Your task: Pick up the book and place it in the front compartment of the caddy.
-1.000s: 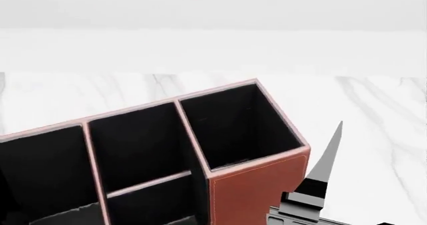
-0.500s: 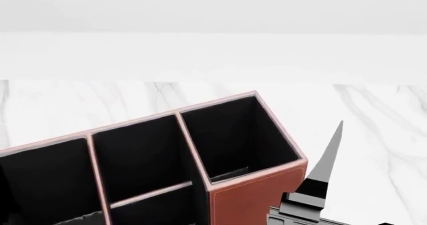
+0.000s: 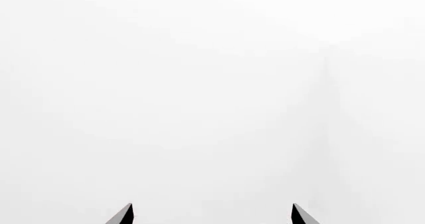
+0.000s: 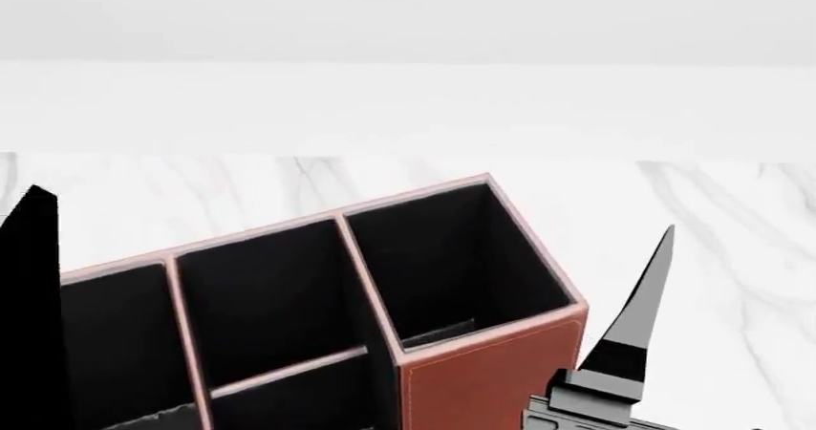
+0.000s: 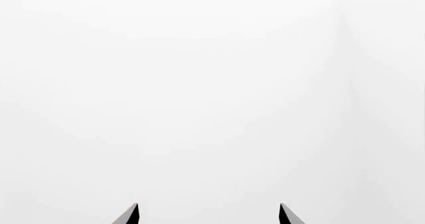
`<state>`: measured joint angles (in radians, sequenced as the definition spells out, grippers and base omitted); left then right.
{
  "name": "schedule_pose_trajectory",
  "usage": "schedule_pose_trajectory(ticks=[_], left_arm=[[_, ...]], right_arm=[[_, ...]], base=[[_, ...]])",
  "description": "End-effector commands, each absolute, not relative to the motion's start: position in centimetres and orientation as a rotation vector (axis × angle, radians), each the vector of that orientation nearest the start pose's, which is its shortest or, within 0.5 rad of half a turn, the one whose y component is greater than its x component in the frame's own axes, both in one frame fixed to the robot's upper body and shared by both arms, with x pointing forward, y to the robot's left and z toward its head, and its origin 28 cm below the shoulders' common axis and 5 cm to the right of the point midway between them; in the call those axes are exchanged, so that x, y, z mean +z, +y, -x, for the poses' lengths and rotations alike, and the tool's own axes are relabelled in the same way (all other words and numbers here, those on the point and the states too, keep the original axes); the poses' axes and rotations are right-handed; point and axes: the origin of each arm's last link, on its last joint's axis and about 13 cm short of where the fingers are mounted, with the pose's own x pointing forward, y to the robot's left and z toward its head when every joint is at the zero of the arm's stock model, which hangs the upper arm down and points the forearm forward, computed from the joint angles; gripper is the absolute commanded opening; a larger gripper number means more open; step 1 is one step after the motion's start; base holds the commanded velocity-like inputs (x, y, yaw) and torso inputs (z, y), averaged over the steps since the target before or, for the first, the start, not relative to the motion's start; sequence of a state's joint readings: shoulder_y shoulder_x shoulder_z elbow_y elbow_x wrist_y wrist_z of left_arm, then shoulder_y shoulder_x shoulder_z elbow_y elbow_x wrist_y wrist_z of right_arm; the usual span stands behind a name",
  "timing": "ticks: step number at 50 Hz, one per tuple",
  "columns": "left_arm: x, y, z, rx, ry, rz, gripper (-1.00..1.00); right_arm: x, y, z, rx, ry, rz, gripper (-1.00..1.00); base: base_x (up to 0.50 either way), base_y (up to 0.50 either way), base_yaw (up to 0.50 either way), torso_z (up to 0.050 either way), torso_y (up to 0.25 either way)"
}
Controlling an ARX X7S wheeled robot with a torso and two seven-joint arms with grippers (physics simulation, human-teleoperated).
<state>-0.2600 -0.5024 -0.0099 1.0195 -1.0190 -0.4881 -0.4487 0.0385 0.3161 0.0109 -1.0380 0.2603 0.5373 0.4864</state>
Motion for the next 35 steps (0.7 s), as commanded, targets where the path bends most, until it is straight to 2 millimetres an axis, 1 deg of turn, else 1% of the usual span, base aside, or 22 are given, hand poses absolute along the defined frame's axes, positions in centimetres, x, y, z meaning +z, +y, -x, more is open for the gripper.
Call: schedule_pose_trajectory(ticks=[1, 2, 3, 4, 6, 8, 9, 12, 18, 20, 21, 26, 28, 35], left_arm=[[22.8, 20.4, -15.7, -0.692, -0.375, 0.232, 1.0], [22.4, 20.3, -15.5, -0.679, -0.387, 0.251, 1.0], [22.2, 20.3, -15.8, -0.691, -0.371, 0.185, 1.0], [22.4, 20.3, -15.7, -0.708, -0.358, 0.208, 1.0], [22.5, 20.4, -15.8, -0.712, -0.344, 0.192, 1.0], [22.5, 20.5, -16.1, -0.74, -0.282, 0.158, 1.0], [22.5, 20.3, -16.0, -0.784, -0.238, 0.181, 1.0], [22.6, 20.0, -15.8, -0.829, -0.157, 0.189, 1.0], [22.4, 19.5, -15.8, -0.897, -0.083, 0.107, 1.0], [21.7, 19.3, -15.9, -0.943, -0.063, -0.02, 1.0], [21.5, 19.1, -15.9, -0.962, 0.004, -0.004, 1.0], [21.3, 18.6, -16.1, -0.996, 0.067, -0.055, 1.0], [21.3, 18.5, -16.2, -1.026, 0.12, -0.029, 1.0], [20.9, 17.5, -16.8, -1.044, 0.25, -0.112, 1.0]], right_arm=[[18.9, -11.7, -15.5, -0.227, -0.525, 0.003, 1.0], [18.9, -11.7, -15.5, -0.227, -0.525, 0.003, 1.0], [18.9, -11.7, -15.5, -0.227, -0.525, 0.004, 1.0], [18.9, -11.7, -15.5, -0.228, -0.525, 0.004, 1.0], [18.9, -11.7, -15.5, -0.228, -0.524, 0.004, 1.0], [18.9, -11.7, -15.5, -0.226, -0.523, 0.006, 1.0], [18.8, -11.6, -15.6, -0.224, -0.522, 0.006, 1.0], [18.7, -11.5, -15.7, -0.215, -0.519, 0.006, 1.0], [18.6, -11.4, -15.8, -0.208, -0.517, 0.006, 1.0], [18.6, -11.5, -15.9, -0.206, -0.516, 0.006, 1.0], [18.5, -11.4, -16.0, -0.206, -0.51, 0.011, 1.0], [18.5, -11.4, -16.0, -0.202, -0.508, 0.012, 1.0], [18.5, -11.4, -15.9, -0.202, -0.509, 0.012, 1.0], [18.5, -11.4, -16.0, -0.194, -0.509, 0.012, 1.0]], base=[[0.0, 0.0, 0.0, 0.0, 0.0], [0.0, 0.0, 0.0, 0.0, 0.0], [0.0, 0.0, 0.0, 0.0, 0.0], [0.0, 0.0, 0.0, 0.0, 0.0], [0.0, 0.0, 0.0, 0.0, 0.0], [0.0, 0.0, 0.0, 0.0, 0.0], [0.0, 0.0, 0.0, 0.0, 0.0], [0.0, 0.0, 0.0, 0.0, 0.0], [0.0, 0.0, 0.0, 0.0, 0.0], [0.0, 0.0, 0.0, 0.0, 0.0], [0.0, 0.0, 0.0, 0.0, 0.0], [0.0, 0.0, 0.0, 0.0, 0.0], [0.0, 0.0, 0.0, 0.0, 0.0], [0.0, 0.0, 0.0, 0.0, 0.0]])
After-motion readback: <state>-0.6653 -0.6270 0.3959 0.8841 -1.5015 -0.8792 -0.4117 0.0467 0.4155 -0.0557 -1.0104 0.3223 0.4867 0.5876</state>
